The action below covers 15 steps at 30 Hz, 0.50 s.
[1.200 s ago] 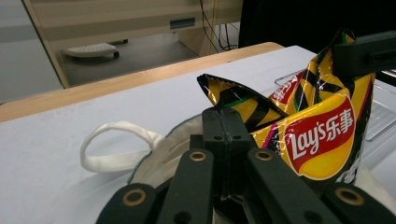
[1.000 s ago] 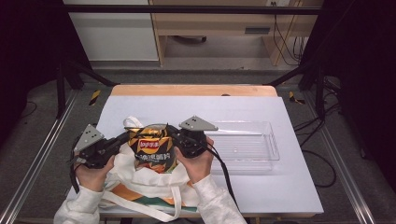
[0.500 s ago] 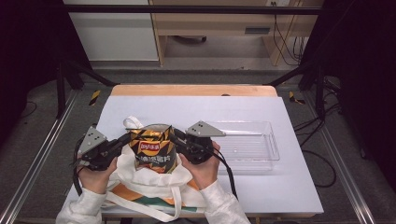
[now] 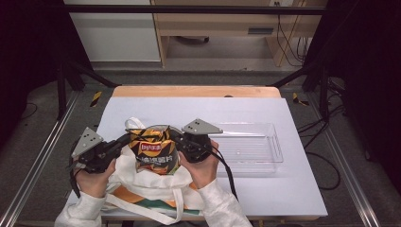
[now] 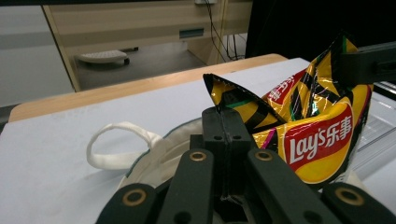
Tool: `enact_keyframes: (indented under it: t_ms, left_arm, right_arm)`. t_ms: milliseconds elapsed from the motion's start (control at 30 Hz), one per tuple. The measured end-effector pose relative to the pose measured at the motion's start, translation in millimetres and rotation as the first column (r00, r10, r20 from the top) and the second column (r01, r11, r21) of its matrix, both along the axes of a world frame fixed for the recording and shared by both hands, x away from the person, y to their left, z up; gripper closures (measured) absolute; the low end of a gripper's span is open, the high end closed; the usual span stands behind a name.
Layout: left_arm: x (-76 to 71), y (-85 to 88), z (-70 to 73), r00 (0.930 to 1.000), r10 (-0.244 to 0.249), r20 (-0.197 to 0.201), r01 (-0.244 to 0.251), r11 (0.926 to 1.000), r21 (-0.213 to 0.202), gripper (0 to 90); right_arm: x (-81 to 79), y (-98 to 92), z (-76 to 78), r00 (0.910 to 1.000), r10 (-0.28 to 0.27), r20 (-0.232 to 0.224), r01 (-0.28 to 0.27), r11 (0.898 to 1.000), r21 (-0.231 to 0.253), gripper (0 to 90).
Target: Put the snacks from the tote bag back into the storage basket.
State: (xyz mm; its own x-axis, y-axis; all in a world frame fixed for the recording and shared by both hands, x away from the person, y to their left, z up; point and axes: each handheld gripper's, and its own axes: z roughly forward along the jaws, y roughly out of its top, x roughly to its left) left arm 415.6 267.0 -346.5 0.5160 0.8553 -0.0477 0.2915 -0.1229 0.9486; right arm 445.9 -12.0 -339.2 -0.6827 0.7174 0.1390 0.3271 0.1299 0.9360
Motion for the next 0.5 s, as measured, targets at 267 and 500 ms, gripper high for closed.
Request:
enact_keyframes:
  t_ms: [267, 500]
  left_arm:
    - [-9.6, 2.4, 19.4, 0.9989, -0.004, 0.047, 0.005, 0.9994, -0.034, 90.0]
    - [-14.6, 2.9, 38.3, 0.9958, -0.015, 0.090, 0.021, 0.9974, -0.069, 90.0]
  right_arm:
    - [-2.2, -1.6, 19.0, 0.9990, 0.009, 0.044, -0.010, 0.999, 0.030, 90.0]
    - [-3.9, -4.9, 41.0, 0.9967, 0.011, 0.080, -0.015, 0.998, 0.055, 90.0]
